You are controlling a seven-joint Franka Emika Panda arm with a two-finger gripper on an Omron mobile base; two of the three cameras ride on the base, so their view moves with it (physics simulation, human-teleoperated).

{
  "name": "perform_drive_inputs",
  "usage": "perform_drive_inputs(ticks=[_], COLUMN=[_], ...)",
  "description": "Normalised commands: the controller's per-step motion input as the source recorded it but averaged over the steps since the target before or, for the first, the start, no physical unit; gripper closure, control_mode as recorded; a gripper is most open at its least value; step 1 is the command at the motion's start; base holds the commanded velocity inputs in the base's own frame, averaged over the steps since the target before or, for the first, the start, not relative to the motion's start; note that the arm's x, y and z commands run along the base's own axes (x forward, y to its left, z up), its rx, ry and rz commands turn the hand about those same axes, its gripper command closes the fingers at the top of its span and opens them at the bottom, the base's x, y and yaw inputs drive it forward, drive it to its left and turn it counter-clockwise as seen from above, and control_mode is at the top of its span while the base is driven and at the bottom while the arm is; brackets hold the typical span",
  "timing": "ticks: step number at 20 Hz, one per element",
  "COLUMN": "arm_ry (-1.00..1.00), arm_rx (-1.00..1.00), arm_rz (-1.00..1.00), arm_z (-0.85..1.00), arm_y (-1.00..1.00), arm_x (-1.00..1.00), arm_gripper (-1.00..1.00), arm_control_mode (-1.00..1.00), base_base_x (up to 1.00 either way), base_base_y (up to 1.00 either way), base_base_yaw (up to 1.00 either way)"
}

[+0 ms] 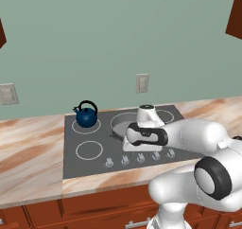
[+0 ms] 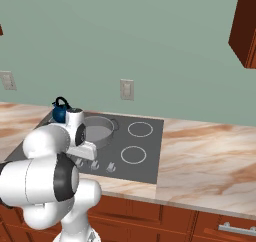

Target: Pick the kettle from the cabinet and place it on a stove burner. Then pick the pot from the counter and place it on another stove burner. Finally, turn both burners on.

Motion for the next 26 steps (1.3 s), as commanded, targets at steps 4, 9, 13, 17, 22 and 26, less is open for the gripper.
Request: perform_drive_inputs(ticks=[4,9,13,17,22,26], arm_ry=[-0.06,-0.02,-0.05,-0.06,-0.06,-0.05], arm_rx=[0.00,0.00,0.00,0.00,0.00,0.00], arm_rz=[0.00,0.00,0.00,0.00,0.00,0.00], arm_z=[-0.05,-0.15,-0.08,-0.06,-0.07,-0.08], arm_y=[0.00,0.00,0.00,0.00,0.00,0.00], arm_x=[0.00,0.00,0.00,0.00,0.00,0.00], arm_gripper=[-1.00,-1.00,-1.00,-1.00,-1.00,-1.00], arm_control_mode=[-1.00,-1.00,-1.00,-1.00,-1.00,-1.00], base_base_x=[0.00,0.00,0.00,0.00,0.00,0.00], base_base_y=[0.00,0.00,0.00,0.00,0.00,0.00], base_base_yaw=[0.00,0.00,0.00,0.00,0.00,0.00])
